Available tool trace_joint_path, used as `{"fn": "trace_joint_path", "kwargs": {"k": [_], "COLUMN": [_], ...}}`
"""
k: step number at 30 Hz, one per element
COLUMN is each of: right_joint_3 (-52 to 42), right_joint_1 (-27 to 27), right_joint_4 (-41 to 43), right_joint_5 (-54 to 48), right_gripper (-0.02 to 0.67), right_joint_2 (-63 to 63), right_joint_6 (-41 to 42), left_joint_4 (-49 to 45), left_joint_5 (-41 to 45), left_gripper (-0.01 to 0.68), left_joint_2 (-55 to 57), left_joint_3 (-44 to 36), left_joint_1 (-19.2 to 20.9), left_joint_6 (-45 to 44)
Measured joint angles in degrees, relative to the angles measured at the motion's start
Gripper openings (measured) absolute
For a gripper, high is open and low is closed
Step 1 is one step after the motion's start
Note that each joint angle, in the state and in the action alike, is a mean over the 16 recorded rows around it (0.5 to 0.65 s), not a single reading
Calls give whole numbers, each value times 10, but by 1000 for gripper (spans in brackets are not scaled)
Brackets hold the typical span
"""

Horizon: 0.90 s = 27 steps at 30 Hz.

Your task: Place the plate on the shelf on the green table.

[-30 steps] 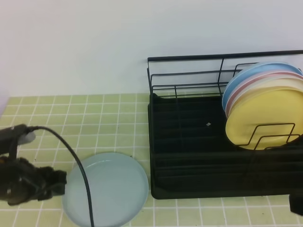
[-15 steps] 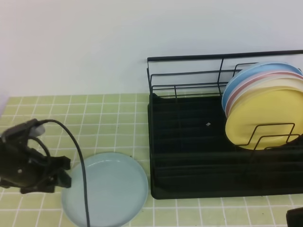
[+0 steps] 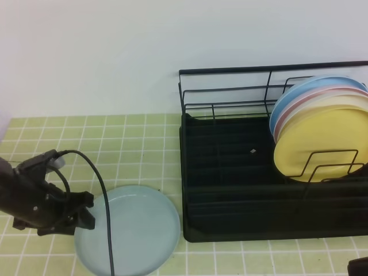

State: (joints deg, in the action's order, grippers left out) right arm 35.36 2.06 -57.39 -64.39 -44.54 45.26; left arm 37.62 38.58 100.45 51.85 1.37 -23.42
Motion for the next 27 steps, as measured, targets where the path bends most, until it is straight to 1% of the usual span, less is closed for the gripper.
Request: {"fn": "trace_joint_path", "kwargs": {"k": [10,14,18,27], "right_joint_3": [0,0,0,0], "right_joint_1": [0,0,0,0], "right_joint_4": [0,0,-1,-1], "right_joint_5": [0,0,0,0], "right_gripper": [-3,-2,-2,-2], "right_joint_2": [0,0,0,0], "right_joint_6": [2,5,8,14], "left_joint_4": [5,0,-3,-7], "left_joint_5": [-12,-16,-18,-17], "left_gripper": [76,22,4,0], "left_joint_2": [8,10,10,10], "left_joint_3": [1,1,2,3], "left_joint_1": [0,0,0,0], "left_joint_6": [-20,-22,-23,-30]}}
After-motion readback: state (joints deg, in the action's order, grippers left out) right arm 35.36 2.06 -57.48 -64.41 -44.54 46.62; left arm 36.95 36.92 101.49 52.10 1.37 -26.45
